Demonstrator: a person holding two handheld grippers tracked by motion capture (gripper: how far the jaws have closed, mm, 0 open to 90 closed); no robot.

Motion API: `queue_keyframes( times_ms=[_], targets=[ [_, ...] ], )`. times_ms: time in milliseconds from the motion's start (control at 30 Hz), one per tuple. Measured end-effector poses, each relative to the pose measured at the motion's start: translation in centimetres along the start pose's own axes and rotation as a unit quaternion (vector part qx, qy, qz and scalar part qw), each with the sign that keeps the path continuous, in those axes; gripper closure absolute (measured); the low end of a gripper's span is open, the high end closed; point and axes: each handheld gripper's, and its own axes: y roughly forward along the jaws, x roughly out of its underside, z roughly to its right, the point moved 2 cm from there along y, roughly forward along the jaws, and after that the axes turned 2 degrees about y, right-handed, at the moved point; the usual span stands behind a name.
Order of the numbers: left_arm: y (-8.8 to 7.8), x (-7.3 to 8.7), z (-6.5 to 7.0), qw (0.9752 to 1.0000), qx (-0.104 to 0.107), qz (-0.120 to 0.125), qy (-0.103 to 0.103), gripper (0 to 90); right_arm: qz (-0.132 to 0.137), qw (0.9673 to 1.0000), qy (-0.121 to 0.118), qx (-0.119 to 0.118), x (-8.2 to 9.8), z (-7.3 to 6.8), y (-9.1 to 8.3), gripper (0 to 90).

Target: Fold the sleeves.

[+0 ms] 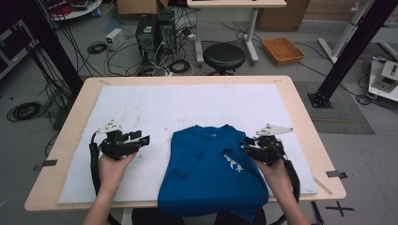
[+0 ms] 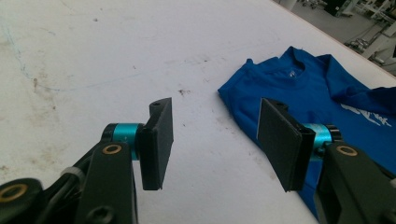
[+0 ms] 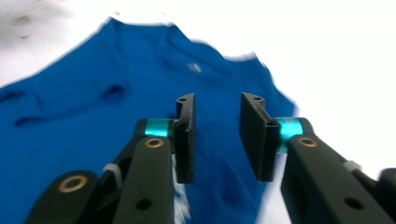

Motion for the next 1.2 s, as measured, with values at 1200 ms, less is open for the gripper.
queue_keyframes(
  times_ms=[1200],
  targets=[
    [1.1,0.2,0.9,0.9998,0.015,-0.011,0.005,44.0,-0.026,0.9956,-0.076,-0.049,3.6,-2.0,1.3,70.1]
  ],
)
